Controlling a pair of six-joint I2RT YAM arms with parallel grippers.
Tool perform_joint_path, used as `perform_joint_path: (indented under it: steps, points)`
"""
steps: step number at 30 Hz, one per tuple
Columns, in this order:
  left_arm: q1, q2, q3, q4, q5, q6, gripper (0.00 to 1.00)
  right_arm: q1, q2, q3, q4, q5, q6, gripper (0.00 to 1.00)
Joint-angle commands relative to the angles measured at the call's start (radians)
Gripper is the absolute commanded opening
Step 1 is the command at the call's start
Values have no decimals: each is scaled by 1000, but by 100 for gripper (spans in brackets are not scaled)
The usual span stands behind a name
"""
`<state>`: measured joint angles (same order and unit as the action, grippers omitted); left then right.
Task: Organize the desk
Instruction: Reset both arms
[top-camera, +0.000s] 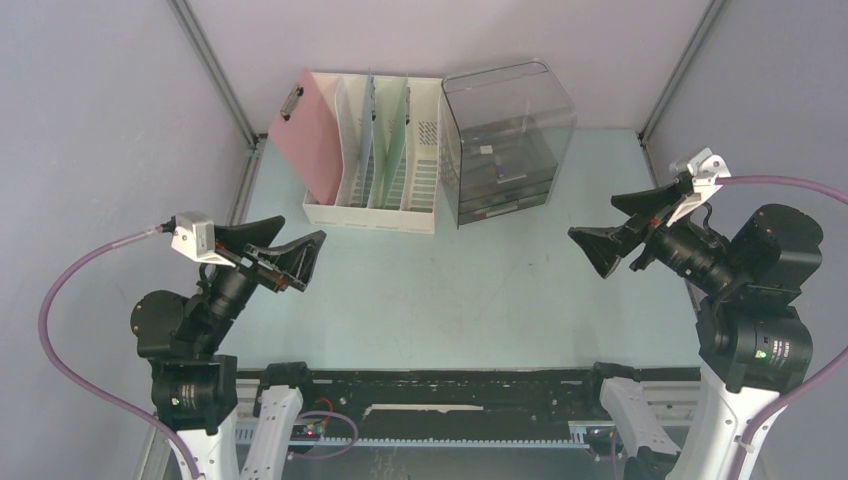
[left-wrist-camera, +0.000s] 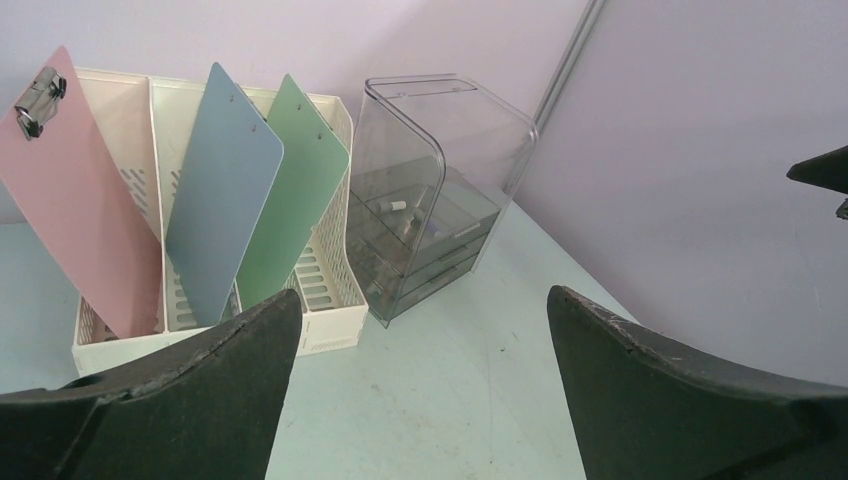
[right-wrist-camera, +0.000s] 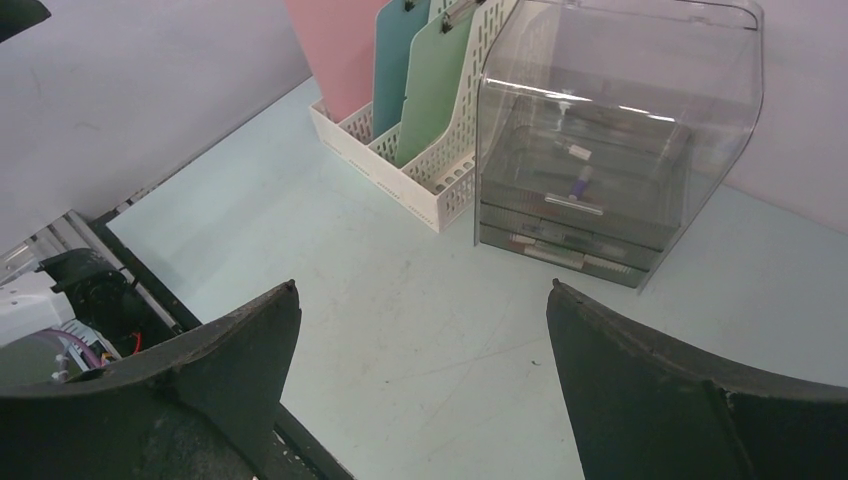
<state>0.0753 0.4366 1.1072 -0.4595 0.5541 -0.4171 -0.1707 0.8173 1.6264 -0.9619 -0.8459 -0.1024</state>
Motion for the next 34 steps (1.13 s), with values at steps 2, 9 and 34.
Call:
perform_joint_path:
  steps: [2,9,34]
  points:
    - [4,-9,-15,20,24,17,100,-9,3,7,7,-39,-16,100]
    - [3,-7,-29,26,31,16,100,-10,3,2,9,-42,-19,100]
    - [4,-12,-39,31,32,18,100,-23,2,-39,62,-55,1,100]
